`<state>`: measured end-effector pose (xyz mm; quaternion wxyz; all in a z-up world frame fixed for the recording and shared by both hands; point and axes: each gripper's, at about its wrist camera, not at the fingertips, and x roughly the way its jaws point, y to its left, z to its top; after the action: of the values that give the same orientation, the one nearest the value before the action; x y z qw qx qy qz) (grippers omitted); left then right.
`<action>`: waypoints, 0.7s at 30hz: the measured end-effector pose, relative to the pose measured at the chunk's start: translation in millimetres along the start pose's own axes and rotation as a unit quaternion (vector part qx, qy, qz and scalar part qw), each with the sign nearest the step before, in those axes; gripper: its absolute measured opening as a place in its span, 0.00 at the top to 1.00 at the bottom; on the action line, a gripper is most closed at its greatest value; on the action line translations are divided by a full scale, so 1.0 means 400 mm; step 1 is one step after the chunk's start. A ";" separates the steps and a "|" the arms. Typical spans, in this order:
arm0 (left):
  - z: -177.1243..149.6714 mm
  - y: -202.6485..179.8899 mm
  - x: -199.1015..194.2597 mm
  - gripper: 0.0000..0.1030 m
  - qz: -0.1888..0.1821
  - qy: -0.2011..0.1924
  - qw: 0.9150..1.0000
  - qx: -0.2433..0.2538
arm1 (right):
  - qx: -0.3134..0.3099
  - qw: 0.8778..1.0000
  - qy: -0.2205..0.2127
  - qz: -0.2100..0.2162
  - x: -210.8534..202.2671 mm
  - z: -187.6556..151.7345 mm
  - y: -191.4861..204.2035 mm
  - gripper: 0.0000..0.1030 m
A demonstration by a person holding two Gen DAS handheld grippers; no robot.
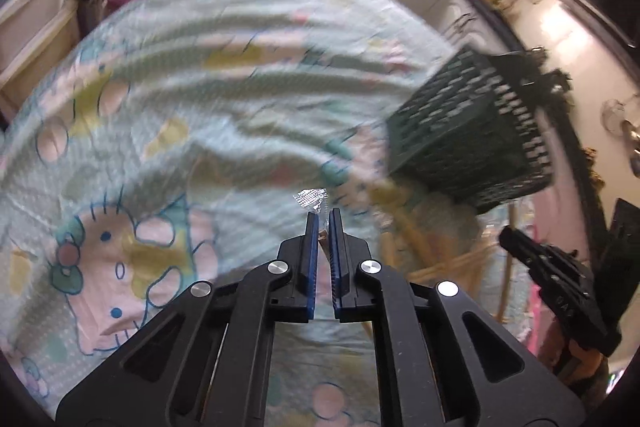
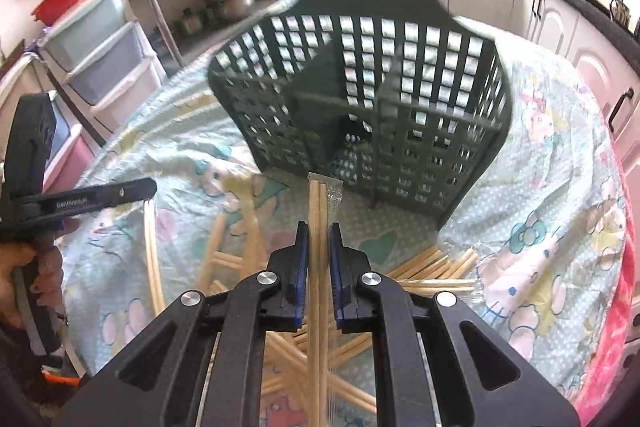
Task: Organize utensils
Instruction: 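Lift the held chopsticks with both tools and carry them above the green basket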
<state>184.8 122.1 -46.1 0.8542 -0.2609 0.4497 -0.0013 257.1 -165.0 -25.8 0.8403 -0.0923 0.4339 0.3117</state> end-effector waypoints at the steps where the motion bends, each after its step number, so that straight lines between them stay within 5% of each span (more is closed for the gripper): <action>1: 0.005 -0.016 -0.020 0.98 -0.006 -0.009 1.000 0.010 | -0.003 1.000 -0.008 0.002 -0.018 0.001 0.002 0.90; 12: 0.053 -0.214 -0.177 0.98 -0.069 -0.076 0.989 0.103 | -0.009 0.993 -0.120 0.022 -0.210 0.062 0.048 0.91; 21: 0.133 -0.334 -0.269 0.98 -0.099 -0.134 0.976 0.142 | -0.008 0.970 -0.244 0.009 -0.349 0.147 0.037 0.92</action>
<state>192.6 56.0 120.8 0.9305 -0.1783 0.2986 -0.1152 227.9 -190.4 121.3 0.9169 -0.0167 0.2144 0.3361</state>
